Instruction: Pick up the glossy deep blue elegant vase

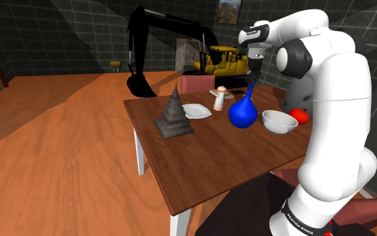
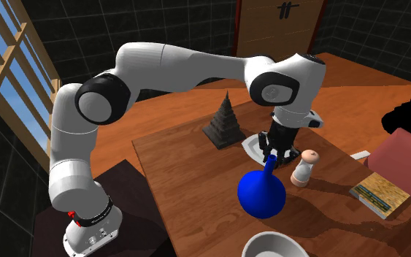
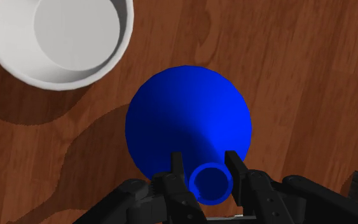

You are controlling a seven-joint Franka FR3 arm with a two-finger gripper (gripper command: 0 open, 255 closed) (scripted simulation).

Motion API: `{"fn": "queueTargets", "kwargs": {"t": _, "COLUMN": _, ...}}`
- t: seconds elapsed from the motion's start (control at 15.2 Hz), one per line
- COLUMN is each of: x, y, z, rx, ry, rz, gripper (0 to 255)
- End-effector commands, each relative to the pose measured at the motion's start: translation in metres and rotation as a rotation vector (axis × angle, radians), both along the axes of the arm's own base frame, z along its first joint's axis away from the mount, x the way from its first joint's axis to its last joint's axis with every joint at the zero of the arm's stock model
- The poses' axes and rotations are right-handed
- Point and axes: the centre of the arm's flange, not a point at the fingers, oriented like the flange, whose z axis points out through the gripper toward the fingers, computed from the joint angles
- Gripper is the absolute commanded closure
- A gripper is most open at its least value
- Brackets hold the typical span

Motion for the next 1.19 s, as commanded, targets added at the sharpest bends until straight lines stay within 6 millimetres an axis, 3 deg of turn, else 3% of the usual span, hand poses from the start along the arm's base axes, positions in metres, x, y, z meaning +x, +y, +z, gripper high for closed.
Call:
{"fn": "queueTargets", "kwargs": {"t": 0.0, "x": 0.000, "y": 0.000, "z": -0.001, "rx": 0.000, "ry": 0.000, "rz": 0.000, "gripper": 255}}
{"fn": "queueTargets", "kwargs": {"t": 0.33, "x": 0.001, "y": 0.000, "z": 0.000, "rx": 0.000, "ry": 0.000, "rz": 0.000, "gripper": 255}}
{"fn": "queueTargets", "kwargs": {"t": 1.12, "x": 0.001, "y": 0.000, "z": 0.063, "rx": 0.000, "ry": 0.000, "rz": 0.000, "gripper": 255}}
